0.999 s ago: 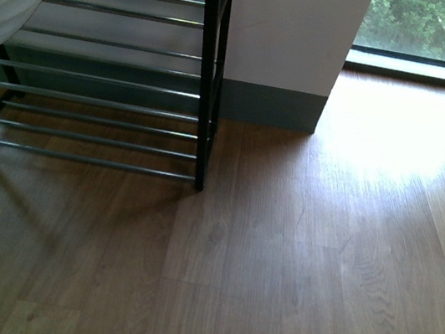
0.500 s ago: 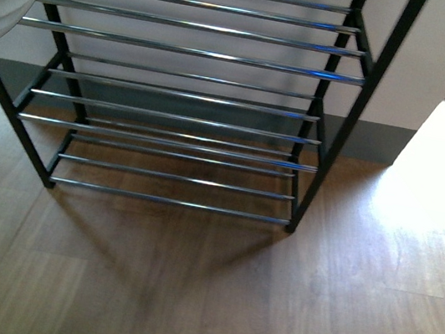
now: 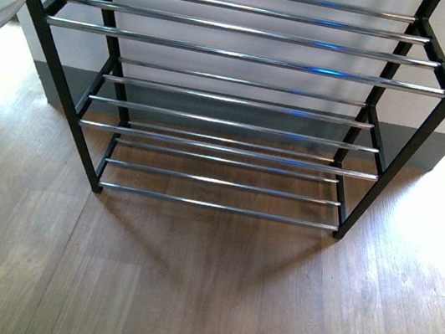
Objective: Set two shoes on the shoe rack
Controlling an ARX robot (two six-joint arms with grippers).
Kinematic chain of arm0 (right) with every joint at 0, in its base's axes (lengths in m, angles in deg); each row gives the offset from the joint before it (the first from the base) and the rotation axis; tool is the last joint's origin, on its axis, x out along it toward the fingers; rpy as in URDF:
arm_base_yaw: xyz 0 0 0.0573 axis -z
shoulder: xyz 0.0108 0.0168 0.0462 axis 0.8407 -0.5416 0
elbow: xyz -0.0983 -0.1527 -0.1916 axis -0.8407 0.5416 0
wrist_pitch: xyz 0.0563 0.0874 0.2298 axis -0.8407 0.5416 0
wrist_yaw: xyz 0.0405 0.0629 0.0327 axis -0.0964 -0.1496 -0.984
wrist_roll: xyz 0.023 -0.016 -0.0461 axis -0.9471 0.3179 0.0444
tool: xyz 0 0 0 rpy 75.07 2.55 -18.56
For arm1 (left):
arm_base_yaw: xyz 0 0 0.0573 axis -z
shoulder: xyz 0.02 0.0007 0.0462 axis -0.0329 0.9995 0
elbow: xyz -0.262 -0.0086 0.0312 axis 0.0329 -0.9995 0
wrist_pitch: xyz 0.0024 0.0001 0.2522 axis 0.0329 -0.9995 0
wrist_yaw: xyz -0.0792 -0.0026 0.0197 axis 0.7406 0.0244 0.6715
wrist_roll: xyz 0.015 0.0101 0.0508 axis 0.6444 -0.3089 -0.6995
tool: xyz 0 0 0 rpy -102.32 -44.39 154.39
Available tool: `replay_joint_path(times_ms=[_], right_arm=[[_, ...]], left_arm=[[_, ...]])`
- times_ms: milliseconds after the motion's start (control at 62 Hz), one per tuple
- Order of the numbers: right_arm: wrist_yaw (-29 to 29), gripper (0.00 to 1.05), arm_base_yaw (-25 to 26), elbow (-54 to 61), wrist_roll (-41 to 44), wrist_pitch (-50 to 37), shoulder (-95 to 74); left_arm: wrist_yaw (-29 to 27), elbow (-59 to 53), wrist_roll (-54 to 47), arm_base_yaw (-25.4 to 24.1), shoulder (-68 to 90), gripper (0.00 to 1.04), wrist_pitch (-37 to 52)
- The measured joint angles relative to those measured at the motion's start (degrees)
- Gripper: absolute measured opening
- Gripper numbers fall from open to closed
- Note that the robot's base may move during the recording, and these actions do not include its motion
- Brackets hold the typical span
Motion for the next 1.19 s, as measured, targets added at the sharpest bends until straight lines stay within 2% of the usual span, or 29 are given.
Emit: replay_joint_path(times_ms=[1193], right_arm=[[-0.24,0.01,0.02,0.09,-0.02,0.02,0.0]], left_arm=[[-0.09,-0.02,0.02,0.0,0.04,0.01,0.0]])
